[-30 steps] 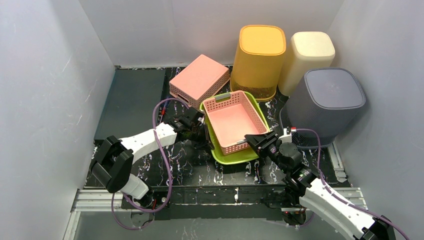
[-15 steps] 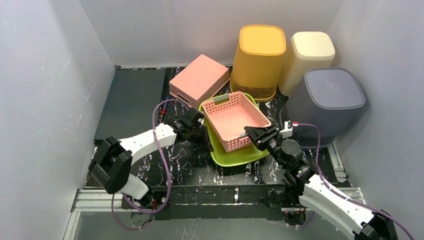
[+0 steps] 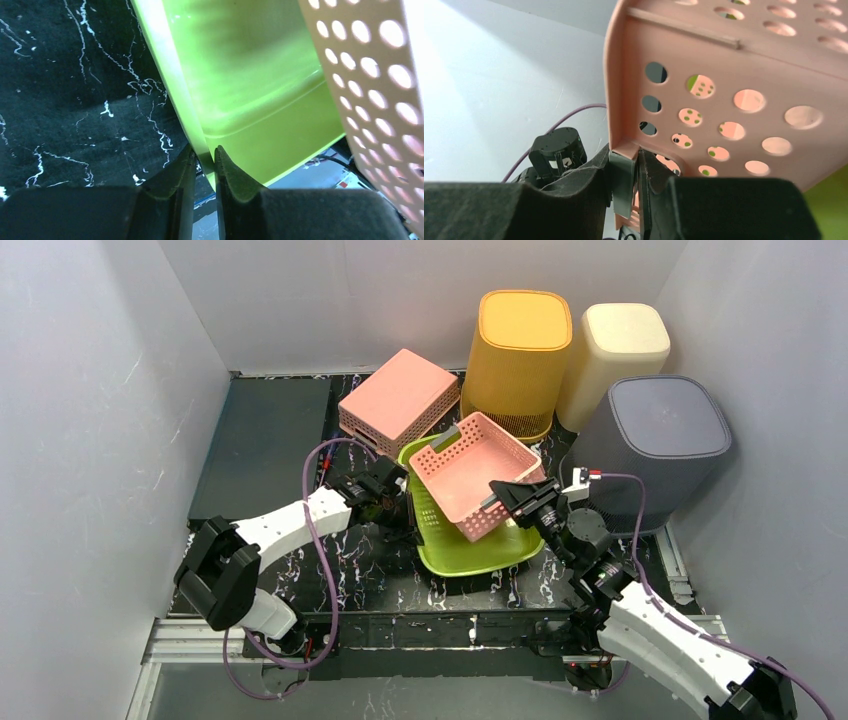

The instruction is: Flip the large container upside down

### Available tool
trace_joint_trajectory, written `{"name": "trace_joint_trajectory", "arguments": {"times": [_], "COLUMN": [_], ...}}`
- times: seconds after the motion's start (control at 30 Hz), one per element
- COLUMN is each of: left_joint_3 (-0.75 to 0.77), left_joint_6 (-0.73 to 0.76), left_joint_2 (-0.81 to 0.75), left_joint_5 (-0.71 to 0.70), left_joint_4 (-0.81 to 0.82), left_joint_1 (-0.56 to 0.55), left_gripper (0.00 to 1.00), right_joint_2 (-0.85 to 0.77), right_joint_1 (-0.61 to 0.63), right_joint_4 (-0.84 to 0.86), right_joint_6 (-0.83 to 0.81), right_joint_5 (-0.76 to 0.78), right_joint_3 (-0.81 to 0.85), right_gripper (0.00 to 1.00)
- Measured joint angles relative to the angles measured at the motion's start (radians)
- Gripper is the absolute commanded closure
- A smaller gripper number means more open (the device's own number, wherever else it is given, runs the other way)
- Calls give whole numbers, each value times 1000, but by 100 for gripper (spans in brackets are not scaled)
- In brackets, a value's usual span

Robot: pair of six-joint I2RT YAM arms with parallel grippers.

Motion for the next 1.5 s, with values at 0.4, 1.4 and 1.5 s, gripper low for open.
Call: {"name": "trace_joint_trajectory", "arguments": {"times": [0.4, 1.4, 1.5], "left_joint_3": [0, -218, -217], "left_joint_6": [15, -41, -34], "left_joint_2": [-51, -498, -504], "left_joint_5": [-70, -357, -369], "left_joint_4": [-101, -481, -507], "left_joint_1": [-11, 189, 213], "left_gripper": [100, 100, 100], "right_joint_2": [-68, 55, 55], "right_joint_1": [-1, 0, 0], "right_joint_4": [-226, -358, -362], "right_joint_6": [-224, -728, -742], "right_joint_5": [76, -84, -89], "right_joint_3": [192, 463, 467], "right_gripper": [99, 99, 99]}}
